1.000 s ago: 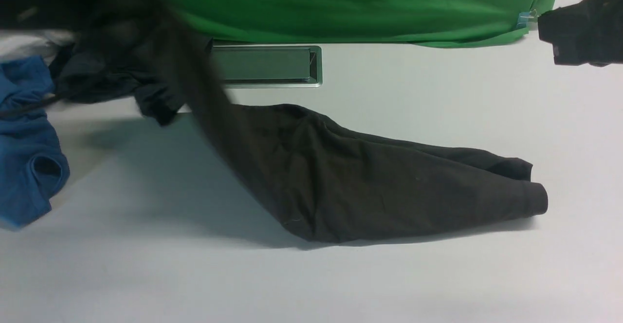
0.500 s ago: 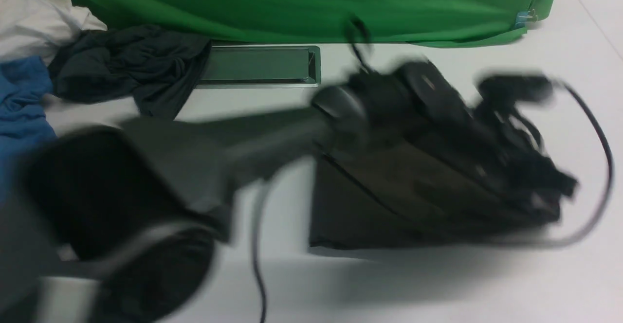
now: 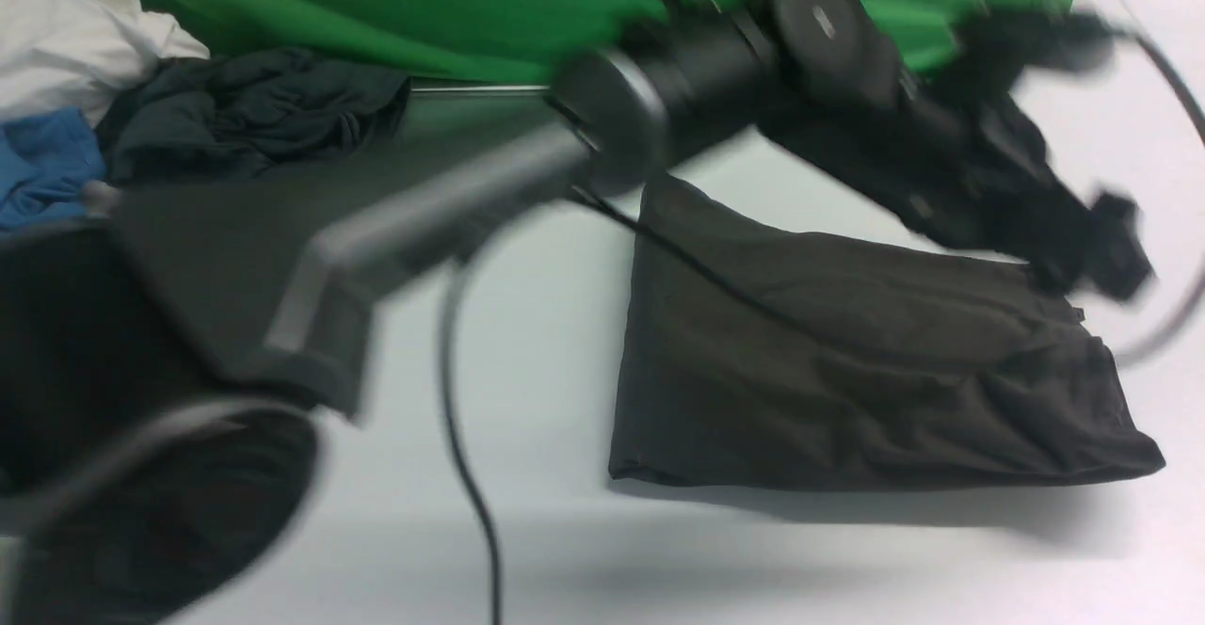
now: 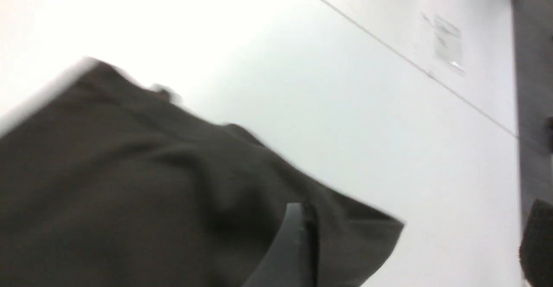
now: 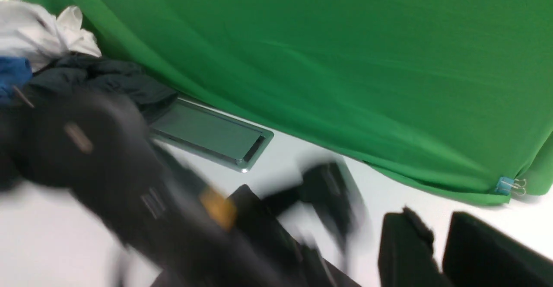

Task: Fold a long-sleeved shirt on a white desktop.

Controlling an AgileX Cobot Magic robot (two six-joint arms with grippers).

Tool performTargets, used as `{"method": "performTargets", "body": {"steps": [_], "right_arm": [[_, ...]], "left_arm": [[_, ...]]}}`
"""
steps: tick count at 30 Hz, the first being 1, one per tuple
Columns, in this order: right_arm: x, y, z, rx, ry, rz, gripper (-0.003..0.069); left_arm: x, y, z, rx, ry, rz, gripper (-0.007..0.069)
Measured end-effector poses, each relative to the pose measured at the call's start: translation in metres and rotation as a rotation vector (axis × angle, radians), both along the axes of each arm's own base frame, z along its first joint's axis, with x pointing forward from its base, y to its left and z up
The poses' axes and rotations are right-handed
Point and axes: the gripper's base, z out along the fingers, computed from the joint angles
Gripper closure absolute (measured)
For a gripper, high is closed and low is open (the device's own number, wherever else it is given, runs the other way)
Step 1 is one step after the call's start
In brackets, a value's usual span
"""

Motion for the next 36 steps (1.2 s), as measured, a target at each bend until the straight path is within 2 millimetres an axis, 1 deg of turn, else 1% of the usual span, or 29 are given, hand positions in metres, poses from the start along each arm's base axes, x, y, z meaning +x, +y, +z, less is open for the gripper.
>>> {"method": "performTargets", "body": {"steps": [1, 2, 4, 5, 6, 7, 8, 9, 10, 11, 12, 15, 16, 17, 18, 19, 20, 21, 23, 25, 28, 32, 34, 36], "right_arm": [[0.000, 0.000, -0.001, 0.003, 0.002, -0.001, 0.0509], [0.000, 0.000, -0.001, 0.004, 0.003, -0.002, 0.0508], [0.003, 0.000, -0.007, 0.012, 0.014, -0.009, 0.0498], [0.006, 0.001, -0.013, 0.012, 0.026, -0.012, 0.0496], [0.012, 0.002, -0.026, 0.005, 0.058, -0.017, 0.0494], [0.018, 0.004, -0.038, -0.006, 0.098, -0.018, 0.0502], [0.026, 0.005, -0.052, -0.021, 0.154, -0.017, 0.0524], [0.034, 0.007, -0.068, -0.039, 0.222, -0.015, 0.0554], [0.041, 0.009, -0.082, -0.055, 0.287, -0.012, 0.0583], [0.042, 0.010, -0.086, -0.061, 0.312, -0.010, 0.0595], [0.054, 0.013, -0.109, -0.092, 0.426, -0.003, 0.0620], [0.077, 0.018, -0.152, -0.149, 0.625, 0.002, 0.0642], [0.084, 0.017, -0.162, -0.156, 0.664, -0.004, 0.0643], [0.087, 0.017, -0.167, -0.159, 0.683, -0.008, 0.0645], [0.094, 0.015, -0.180, -0.166, 0.733, -0.020, 0.0646], [0.104, 0.010, -0.202, -0.175, 0.814, -0.043, 0.0648], [0.107, 0.007, -0.210, -0.176, 0.842, -0.052, 0.0648], [0.111, 0.003, -0.223, -0.178, 0.891, -0.068, 0.0648], [0.114, -0.005, -0.248, -0.178, 0.983, -0.098, 0.0648], [0.111, -0.010, -0.264, -0.168, 1.042, -0.119, 0.0648], [0.111, -0.011, -0.266, -0.151, 1.030, -0.134, 0.0648], [0.113, -0.011, -0.266, -0.143, 1.019, -0.142, 0.0648], [0.114, -0.011, -0.264, -0.141, 1.023, -0.140, 0.0648], [0.117, -0.011, -0.256, -0.139, 1.006, -0.137, 0.0648]], "left_arm": [[0.010, 0.021, 0.012, 0.041, -0.015, 0.053, -0.0059], [0.012, 0.028, 0.017, 0.052, -0.007, 0.075, -0.0062], [0.029, 0.063, 0.022, 0.145, 0.005, 0.169, -0.0068], [0.035, 0.076, 0.019, 0.187, 0.028, 0.202, -0.0068], [0.043, 0.092, 0.009, 0.232, 0.074, 0.236, -0.0061], [0.046, 0.099, -0.002, 0.258, 0.116, 0.246, -0.0042], [0.047, 0.104, -0.019, 0.290, 0.170, 0.239, -0.0001], [0.046, 0.106, -0.030, 0.303, 0.212, 0.232, 0.0039], [0.044, 0.106, -0.044, 0.322, 0.249, 0.215, 0.0101], [0.044, 0.106, -0.046, 0.324, 0.256, 0.215, 0.0101], [0.040, 0.107, -0.067, 0.357, 0.314, 0.199, 0.0209], [0.031, 0.111, -0.099, 0.411, 0.381, 0.194, 0.0490], [0.031, 0.112, -0.103, 0.417, 0.377, 0.201, 0.0533], [0.030, 0.113, -0.105, 0.424, 0.379, 0.203, 0.0542], [0.030, 0.115, -0.111, 0.431, 0.376, 0.217, 0.0579], [0.028, 0.117, -0.117, 0.441, 0.378, 0.229, 0.0600], [0.028, 0.118, -0.120, 0.444, 0.376, 0.235, 0.0605], [0.027, 0.118, -0.124, 0.447, 0.379, 0.243, 0.0606], [0.025, 0.120, -0.129, 0.450, 0.383, 0.254, 0.0606], [0.024, 0.120, -0.133, 0.438, 0.384, 0.271, 0.0606], [0.024, 0.121, -0.137, 0.434, 0.377, 0.286, 0.0606], [0.024, 0.121, -0.137, 0.428, 0.372, 0.293, 0.0606], [0.024, 0.122, -0.136, 0.427, 0.371, 0.292, 0.0606], [0.023, 0.122, -0.131, 0.424, 0.356, 0.282, 0.0606]]}}
